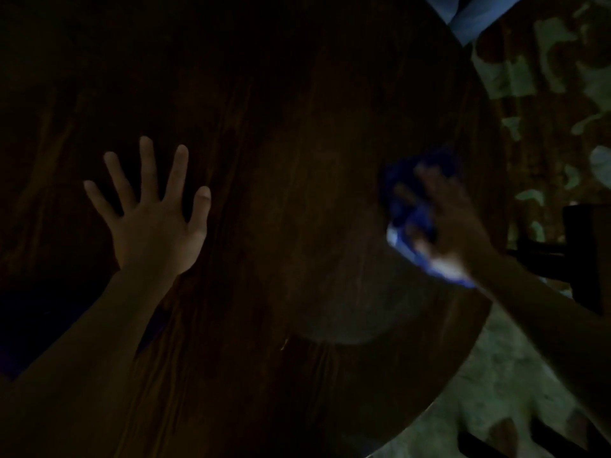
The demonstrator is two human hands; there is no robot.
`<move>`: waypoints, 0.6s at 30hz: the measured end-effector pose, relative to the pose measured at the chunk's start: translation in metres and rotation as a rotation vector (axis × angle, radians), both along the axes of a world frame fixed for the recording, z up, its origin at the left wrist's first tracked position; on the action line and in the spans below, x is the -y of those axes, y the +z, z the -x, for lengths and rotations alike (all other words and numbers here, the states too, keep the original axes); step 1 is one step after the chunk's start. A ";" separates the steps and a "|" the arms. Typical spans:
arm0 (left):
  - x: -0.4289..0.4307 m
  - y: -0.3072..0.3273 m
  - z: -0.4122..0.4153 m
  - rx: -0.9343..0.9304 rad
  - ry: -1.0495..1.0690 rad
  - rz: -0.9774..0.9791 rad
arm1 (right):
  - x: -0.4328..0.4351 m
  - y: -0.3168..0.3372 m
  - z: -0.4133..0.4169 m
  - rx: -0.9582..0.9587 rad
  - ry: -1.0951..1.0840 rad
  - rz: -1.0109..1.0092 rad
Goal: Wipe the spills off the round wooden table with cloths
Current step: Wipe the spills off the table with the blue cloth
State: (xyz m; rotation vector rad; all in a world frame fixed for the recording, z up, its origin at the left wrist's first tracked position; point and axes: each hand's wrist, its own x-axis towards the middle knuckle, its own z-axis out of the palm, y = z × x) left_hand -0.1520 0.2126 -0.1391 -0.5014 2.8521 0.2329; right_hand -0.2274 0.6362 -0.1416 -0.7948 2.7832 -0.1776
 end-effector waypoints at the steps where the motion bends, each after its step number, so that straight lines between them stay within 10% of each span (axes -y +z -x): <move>1: 0.000 -0.001 -0.001 -0.004 0.001 0.003 | 0.007 0.000 0.022 -0.030 -0.243 -0.017; 5: 0.004 -0.002 -0.002 0.001 0.002 0.012 | 0.117 -0.004 0.031 -0.121 -0.558 -0.027; 13: 0.001 0.001 -0.002 0.018 0.005 0.007 | 0.098 0.006 -0.146 0.150 0.534 0.011; 18: -0.001 0.004 0.000 0.074 0.000 0.016 | 0.001 0.000 -0.023 -0.012 -0.301 -0.029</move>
